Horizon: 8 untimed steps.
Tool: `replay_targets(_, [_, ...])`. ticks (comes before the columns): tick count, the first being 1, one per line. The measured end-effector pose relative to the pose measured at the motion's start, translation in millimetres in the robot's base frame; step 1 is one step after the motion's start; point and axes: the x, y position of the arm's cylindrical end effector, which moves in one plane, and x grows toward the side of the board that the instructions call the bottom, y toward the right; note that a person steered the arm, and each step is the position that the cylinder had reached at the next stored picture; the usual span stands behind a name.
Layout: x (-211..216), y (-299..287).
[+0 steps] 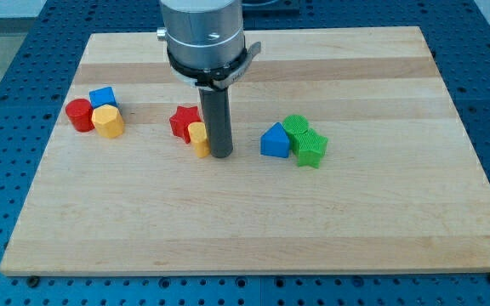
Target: Push the yellow heart closer to yellow hexagon
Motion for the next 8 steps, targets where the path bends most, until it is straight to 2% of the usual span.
replay_targets(3, [-22.0,-11.0])
replay_targets(6, [14.8,-88.8])
replay_targets(8, [14.9,-127.5])
